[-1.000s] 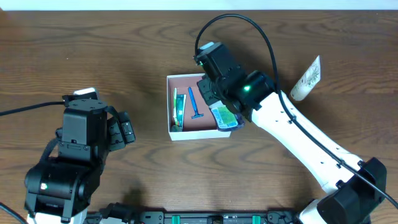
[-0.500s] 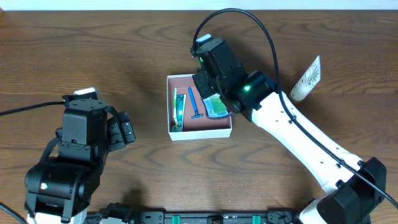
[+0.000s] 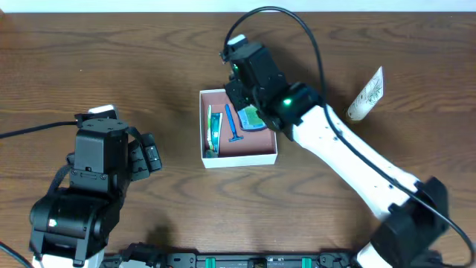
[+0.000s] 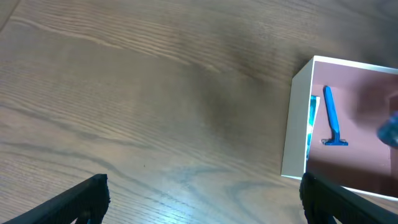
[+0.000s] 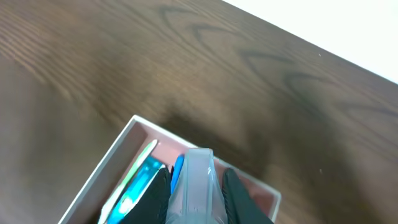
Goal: Pack container
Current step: 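Carry the soap bottle into the box and set it down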
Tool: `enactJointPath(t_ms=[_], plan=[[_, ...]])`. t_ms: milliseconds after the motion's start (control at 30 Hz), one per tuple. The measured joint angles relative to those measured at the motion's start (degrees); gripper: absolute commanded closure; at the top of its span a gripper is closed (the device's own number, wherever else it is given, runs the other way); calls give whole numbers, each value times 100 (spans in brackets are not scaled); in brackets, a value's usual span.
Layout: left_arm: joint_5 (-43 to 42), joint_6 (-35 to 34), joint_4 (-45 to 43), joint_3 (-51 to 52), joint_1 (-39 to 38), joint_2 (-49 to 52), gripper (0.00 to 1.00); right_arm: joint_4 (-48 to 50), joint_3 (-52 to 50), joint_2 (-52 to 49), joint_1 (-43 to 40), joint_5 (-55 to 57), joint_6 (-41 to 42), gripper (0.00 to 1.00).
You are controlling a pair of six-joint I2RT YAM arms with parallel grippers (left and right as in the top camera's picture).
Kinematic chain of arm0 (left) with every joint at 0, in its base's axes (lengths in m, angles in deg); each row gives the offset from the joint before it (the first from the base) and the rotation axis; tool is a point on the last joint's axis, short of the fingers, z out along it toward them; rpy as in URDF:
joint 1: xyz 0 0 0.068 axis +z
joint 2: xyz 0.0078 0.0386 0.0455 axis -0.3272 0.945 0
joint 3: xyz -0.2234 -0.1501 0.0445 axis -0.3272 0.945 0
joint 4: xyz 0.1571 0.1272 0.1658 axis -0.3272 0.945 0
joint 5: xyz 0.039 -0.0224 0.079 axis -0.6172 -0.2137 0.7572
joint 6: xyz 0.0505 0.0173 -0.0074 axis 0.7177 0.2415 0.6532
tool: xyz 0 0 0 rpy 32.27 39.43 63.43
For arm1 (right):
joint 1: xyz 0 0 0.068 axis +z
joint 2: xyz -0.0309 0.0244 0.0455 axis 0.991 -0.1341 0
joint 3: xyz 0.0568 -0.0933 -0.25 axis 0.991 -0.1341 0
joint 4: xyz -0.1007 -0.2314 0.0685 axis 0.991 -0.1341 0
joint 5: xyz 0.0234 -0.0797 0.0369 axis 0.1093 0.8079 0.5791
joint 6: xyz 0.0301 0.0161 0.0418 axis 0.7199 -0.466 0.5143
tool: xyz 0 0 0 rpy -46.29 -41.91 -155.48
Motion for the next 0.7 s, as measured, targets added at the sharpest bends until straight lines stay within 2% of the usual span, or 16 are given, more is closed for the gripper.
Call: enactJointPath(t_ms=[167, 467, 567, 700], plan=[[0, 2, 2, 0, 0, 0, 2, 389, 0, -503, -116, -2, -144, 98], [0, 0, 0, 0, 0, 0, 2, 496, 0, -671, -393, -136, -179, 98], [0, 0, 2, 0, 0, 0, 2, 503, 0, -765, -420, -243, -188, 93], [0, 0, 0, 0, 0, 0, 2, 697, 0, -817, -420, -315, -192, 91]])
